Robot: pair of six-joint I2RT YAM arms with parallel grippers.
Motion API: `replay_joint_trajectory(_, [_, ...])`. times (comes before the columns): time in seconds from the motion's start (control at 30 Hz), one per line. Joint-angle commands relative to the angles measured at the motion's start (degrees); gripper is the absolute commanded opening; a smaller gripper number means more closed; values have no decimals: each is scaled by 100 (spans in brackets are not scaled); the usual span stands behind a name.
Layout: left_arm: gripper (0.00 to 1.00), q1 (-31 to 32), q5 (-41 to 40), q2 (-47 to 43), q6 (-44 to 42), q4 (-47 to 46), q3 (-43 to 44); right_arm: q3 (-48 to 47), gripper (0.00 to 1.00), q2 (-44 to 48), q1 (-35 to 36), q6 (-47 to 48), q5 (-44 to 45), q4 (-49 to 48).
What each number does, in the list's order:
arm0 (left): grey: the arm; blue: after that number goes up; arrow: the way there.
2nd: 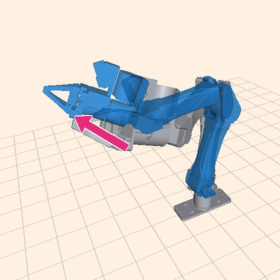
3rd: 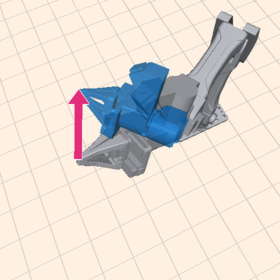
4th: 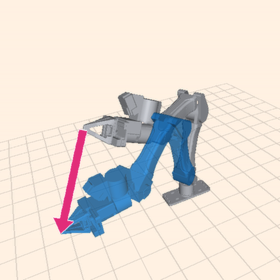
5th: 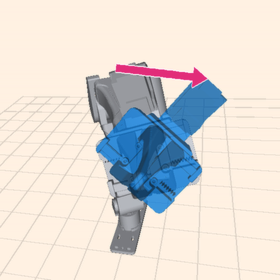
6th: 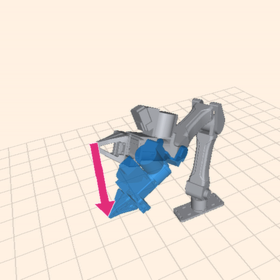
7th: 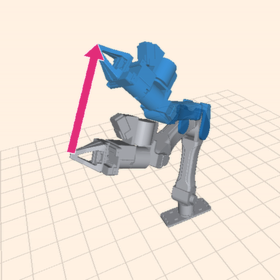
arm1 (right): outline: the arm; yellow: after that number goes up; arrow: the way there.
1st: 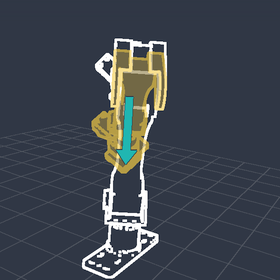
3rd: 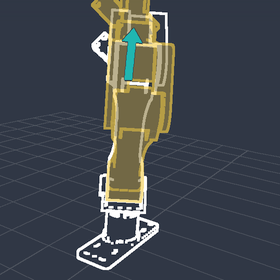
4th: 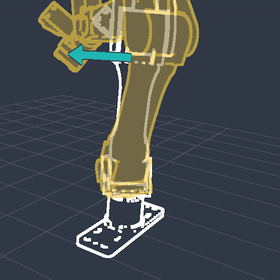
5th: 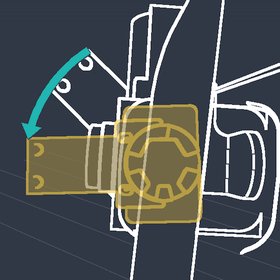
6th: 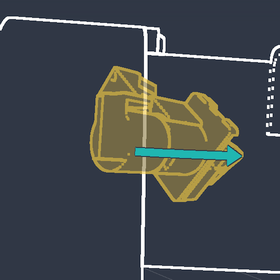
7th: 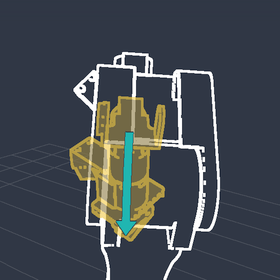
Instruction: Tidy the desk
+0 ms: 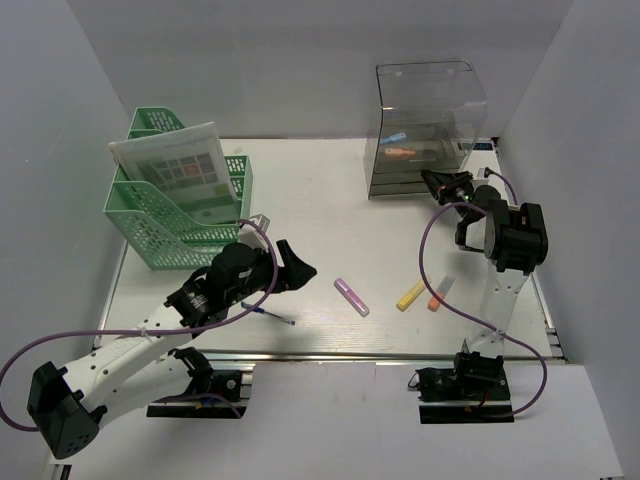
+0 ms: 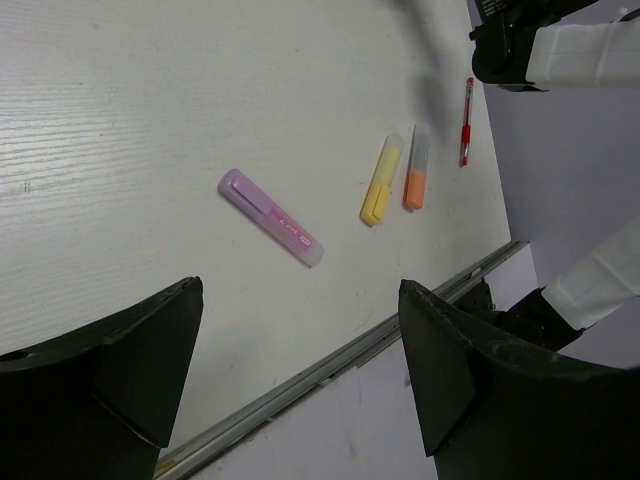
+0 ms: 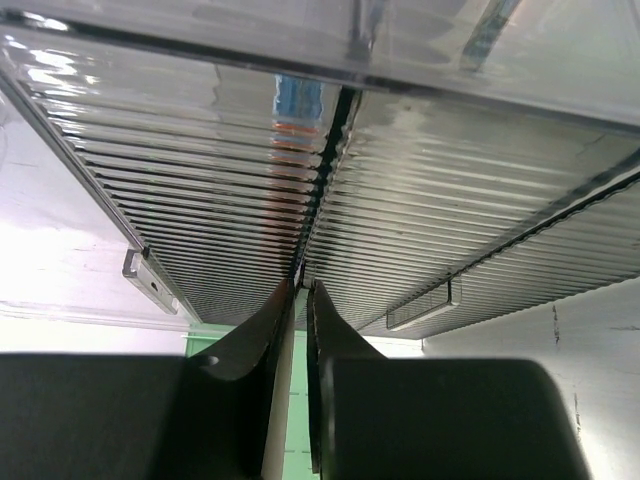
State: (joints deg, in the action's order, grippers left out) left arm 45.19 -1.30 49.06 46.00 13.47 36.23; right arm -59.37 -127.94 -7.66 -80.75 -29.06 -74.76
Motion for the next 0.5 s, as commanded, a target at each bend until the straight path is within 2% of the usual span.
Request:
replay_joint_trajectory(0.0, [88,25,-55,-124,14,-20,-37,-127,8,103,-34,103,120,-1427])
replay_joint_trajectory(0.47, [89,25,-19,-177,41,-20,-46,453,2,392,-104,-2,32,-1770])
